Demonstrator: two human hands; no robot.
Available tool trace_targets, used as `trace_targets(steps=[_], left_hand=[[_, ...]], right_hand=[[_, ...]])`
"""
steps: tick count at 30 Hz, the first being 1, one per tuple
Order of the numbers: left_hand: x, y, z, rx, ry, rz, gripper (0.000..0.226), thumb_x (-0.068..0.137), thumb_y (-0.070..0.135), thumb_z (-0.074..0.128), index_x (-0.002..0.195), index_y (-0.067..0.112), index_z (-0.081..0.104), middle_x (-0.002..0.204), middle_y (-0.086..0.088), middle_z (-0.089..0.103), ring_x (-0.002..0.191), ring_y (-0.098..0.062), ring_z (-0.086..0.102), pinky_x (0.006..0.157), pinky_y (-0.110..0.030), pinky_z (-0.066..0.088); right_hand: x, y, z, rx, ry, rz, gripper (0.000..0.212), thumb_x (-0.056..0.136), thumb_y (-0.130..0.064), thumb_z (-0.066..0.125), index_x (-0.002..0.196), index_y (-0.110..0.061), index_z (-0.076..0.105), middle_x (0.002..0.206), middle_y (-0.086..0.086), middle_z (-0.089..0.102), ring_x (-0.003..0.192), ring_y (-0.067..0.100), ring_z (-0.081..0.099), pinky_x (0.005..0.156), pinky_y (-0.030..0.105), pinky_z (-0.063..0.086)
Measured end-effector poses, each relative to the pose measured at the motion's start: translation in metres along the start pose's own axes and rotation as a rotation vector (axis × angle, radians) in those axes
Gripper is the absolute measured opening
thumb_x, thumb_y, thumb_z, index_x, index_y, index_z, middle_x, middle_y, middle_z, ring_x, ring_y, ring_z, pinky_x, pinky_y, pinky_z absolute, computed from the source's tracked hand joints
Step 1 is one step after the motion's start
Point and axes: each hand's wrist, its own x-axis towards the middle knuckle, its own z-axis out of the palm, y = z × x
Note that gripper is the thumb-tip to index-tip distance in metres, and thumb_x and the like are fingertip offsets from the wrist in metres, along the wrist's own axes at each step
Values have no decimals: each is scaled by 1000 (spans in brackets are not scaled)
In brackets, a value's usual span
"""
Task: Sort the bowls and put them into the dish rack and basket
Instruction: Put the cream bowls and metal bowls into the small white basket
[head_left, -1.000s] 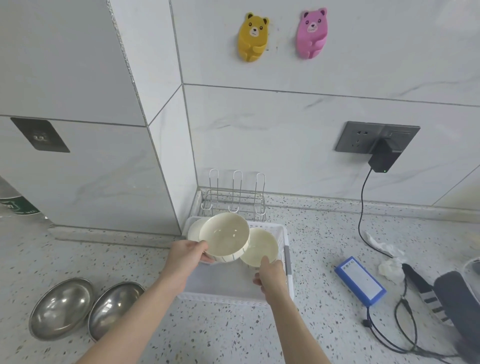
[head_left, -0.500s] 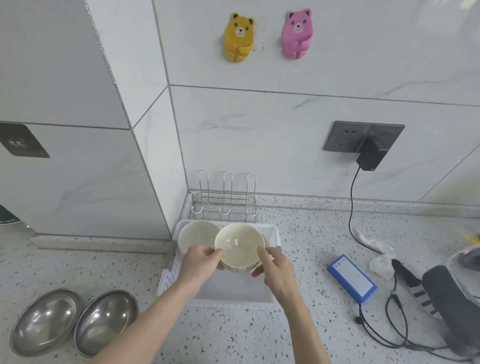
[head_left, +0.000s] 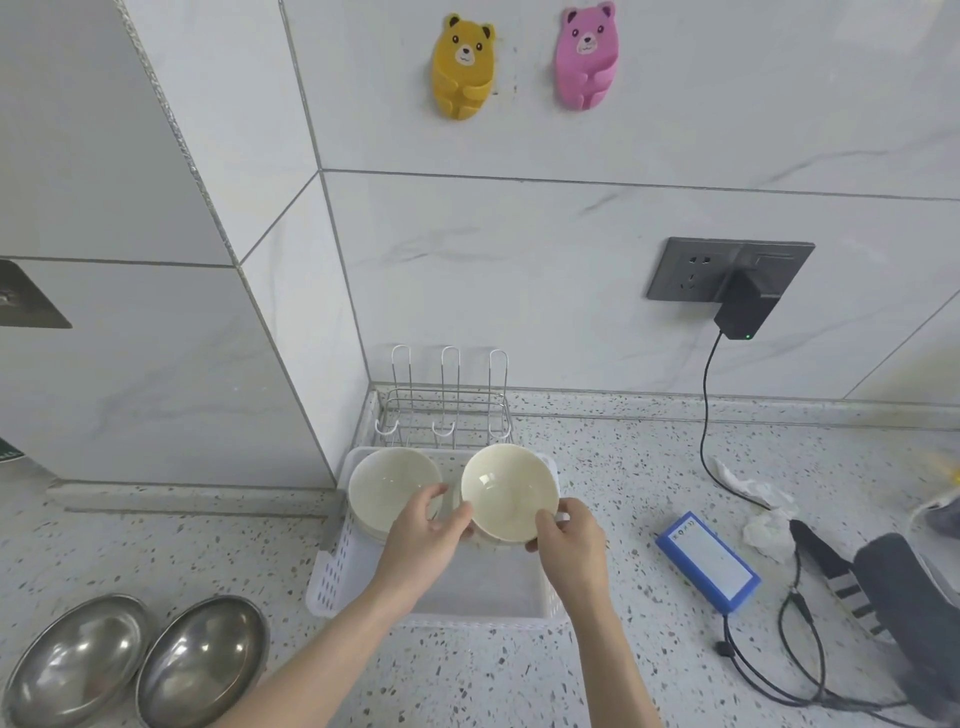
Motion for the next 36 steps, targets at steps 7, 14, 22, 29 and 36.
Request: trace_targets(steps=[7, 14, 22, 29, 36], left_hand=[[2, -7, 1, 137, -35, -136, 37, 96, 43, 52, 102, 10, 65, 67, 6, 77, 60, -16, 55, 64, -27, 47], [6, -2, 12, -11, -33, -311, 27, 96, 47, 53, 96, 20, 56, 74, -4, 78, 47, -13, 46, 39, -15, 26], [15, -12, 28, -50, -15, -315, 21, 99, 37, 52, 91, 18, 57, 76, -7, 77, 40, -11, 46, 36, -16, 25], [23, -13, 31, -32, -1, -275, 24, 100, 27, 52, 85, 9, 57, 77, -11, 75, 41, -13, 43, 37, -17, 23], [8, -2, 23, 13, -74, -289, 24, 100, 35, 51, 90, 14, 51, 75, -8, 76, 42, -11, 43, 36, -14, 22]], right_hand=[[8, 4, 4, -9, -30, 34, 16, 90, -17, 50, 105, -21, 53, 68, 3, 72, 69, 6, 62, 53, 23, 38], [14, 6, 10, -104, -68, 38, 25, 91, -17, 49, 113, -9, 59, 78, 7, 72, 70, 14, 64, 55, 24, 42], [20, 10, 9, -114, -101, 34, 18, 90, -16, 49, 100, -9, 63, 66, 4, 72, 54, 7, 58, 47, 18, 40], [23, 13, 9, -49, -103, 37, 13, 89, -16, 52, 89, -11, 64, 57, 0, 71, 36, 1, 44, 44, 18, 40], [15, 7, 1, -30, -70, -2, 18, 95, -29, 56, 93, -14, 67, 64, -2, 72, 40, 5, 48, 52, 22, 44]])
